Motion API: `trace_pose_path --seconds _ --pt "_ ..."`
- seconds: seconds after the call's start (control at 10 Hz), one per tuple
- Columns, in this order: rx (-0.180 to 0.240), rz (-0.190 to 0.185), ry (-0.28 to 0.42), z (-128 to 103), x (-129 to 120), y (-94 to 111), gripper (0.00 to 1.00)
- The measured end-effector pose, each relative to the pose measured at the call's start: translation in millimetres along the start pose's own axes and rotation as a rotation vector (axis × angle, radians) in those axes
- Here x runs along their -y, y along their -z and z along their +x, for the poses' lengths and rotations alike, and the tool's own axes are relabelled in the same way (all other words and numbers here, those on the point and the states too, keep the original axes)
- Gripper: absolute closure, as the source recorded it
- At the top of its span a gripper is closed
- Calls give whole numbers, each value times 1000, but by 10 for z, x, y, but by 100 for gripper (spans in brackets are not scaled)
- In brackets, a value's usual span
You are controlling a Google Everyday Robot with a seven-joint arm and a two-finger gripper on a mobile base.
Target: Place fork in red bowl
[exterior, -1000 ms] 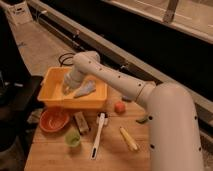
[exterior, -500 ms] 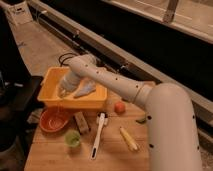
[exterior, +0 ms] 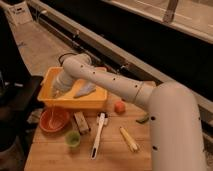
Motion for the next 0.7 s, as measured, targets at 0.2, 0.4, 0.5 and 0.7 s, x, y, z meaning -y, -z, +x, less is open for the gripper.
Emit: trace_pose_path --seconds 0.2,0.4,0.5,0.7 --pt "-9 2 12 -3 13 23 28" --pt "-25 -2 13 15 -4 65 28" --pt "-41 -2 12 34 -16 113 28" --pt "-79 0 11 74 -15 258 28"
